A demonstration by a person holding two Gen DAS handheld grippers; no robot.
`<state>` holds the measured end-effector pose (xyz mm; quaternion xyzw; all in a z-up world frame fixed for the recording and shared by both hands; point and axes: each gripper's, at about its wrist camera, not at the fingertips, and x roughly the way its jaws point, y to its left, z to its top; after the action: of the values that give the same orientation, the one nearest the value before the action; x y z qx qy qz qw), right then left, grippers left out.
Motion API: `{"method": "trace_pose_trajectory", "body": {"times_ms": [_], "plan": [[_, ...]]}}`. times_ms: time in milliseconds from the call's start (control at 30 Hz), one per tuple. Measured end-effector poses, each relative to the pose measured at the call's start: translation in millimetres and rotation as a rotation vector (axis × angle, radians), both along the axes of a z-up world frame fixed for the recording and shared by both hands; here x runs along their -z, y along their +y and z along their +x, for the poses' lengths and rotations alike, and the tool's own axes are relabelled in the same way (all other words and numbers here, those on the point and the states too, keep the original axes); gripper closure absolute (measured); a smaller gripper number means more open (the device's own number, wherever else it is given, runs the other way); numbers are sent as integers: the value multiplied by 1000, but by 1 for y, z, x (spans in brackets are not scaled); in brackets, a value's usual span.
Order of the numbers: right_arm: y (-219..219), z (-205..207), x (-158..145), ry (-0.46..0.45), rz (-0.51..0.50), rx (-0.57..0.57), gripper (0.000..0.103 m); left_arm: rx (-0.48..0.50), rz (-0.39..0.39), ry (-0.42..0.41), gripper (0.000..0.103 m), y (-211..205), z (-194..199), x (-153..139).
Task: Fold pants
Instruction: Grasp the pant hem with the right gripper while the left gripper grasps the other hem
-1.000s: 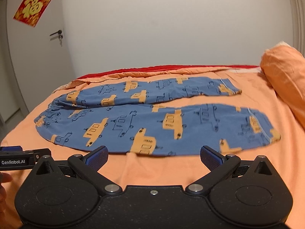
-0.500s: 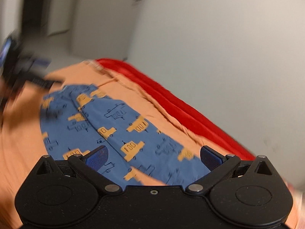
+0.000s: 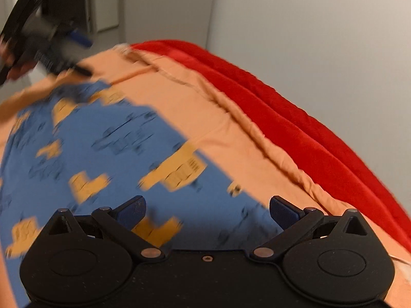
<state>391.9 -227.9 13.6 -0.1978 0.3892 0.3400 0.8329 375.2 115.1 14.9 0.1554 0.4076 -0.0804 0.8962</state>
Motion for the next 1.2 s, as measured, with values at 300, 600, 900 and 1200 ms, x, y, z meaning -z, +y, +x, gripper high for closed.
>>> {"method": "trace_pose_trajectory", "body": {"times_ms": [300, 600, 900, 1200], "plan": [[17, 47, 32, 30, 27, -91, 29, 227, 78, 157, 28, -9, 32, 27], [28, 48, 49, 71, 60, -133, 64, 276, 97, 279, 87, -14, 34, 45], [32, 43, 47, 38, 51, -113, 76, 285, 206, 225, 41, -24, 30, 50], [30, 37, 47, 2, 52, -80, 91, 289, 122, 304, 98, -21, 30, 48]]}}
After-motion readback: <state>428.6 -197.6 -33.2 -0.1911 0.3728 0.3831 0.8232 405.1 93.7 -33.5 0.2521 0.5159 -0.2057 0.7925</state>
